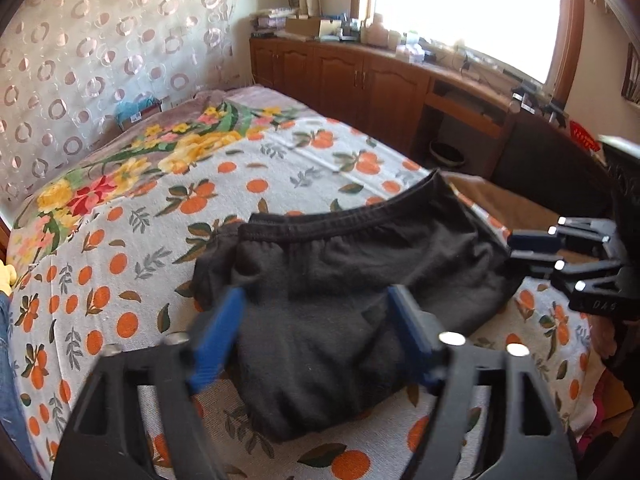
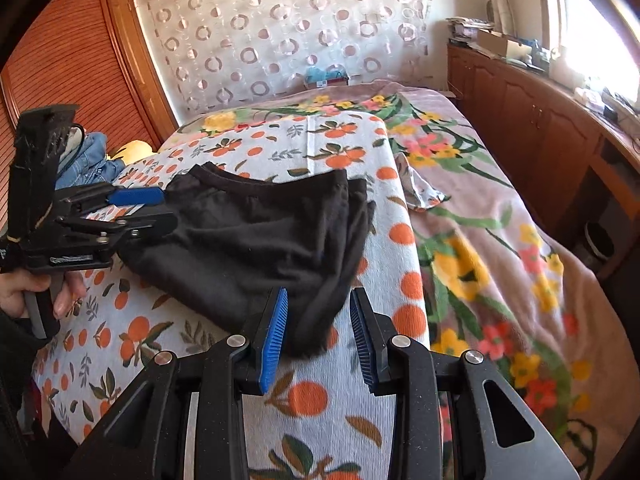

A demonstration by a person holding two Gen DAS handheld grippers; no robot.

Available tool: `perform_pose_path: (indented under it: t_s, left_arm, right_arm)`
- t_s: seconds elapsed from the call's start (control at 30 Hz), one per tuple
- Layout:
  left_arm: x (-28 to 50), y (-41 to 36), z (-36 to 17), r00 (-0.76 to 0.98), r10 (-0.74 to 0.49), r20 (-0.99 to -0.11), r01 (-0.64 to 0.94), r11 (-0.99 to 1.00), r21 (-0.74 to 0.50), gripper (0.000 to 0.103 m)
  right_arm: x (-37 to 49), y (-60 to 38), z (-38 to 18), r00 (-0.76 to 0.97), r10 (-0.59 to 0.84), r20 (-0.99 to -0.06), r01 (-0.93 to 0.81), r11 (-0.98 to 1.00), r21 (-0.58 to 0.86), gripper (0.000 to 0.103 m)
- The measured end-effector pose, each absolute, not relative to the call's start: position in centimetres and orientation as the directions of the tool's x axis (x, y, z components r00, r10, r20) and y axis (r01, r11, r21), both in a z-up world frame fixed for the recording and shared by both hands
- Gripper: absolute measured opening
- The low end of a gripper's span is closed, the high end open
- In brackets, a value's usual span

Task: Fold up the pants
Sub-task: 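Grasp the edge of the folded black pants with both tools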

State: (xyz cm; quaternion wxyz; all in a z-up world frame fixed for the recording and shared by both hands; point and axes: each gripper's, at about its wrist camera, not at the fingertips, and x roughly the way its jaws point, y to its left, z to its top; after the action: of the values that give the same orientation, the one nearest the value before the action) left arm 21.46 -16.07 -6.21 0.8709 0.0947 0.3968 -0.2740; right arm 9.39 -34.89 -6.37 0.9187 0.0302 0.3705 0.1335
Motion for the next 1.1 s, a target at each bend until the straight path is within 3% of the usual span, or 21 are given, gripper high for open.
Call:
perform_pose_path:
  t_s: [0.43, 0.83, 0.9, 1.1]
  left_arm:
    - [20.6, -15.5, -5.8, 0.558, -0.387, -0.734, 0.538, 0.842, -0.035, 0.081]
    - [21.5, -12.9, -8.8, 0.508, -0.316, -0.801, 0.479, 0.877, -0.042, 0.081]
    - [21.5, -12.9, -9.0, 0.505, -0.318, -0.802, 0.480, 0.876, -0.045, 0.081]
    - [21.5, -12.9, -9.3, 0.501, -0.333, -0.799, 0.477, 0.876, -0.066, 0.081]
  right_arm:
    - [9.3, -34.1, -6.9, 0.670, 0.255, -0.697, -0.199, 0.966, 0.163, 0.037]
    - [9.5, -33.6, -6.9, 0.674, 0.231, -0.702, -0.178, 0.973, 0.149, 0.037]
    - [9.4, -33.6, -6.9, 0.672, 0.229, -0.704, -0.182, 0.973, 0.142, 0.032]
    - [9.6, -33.9, -6.7, 0.666, 0.236, -0.708, -0.192, 0.971, 0.142, 0.031]
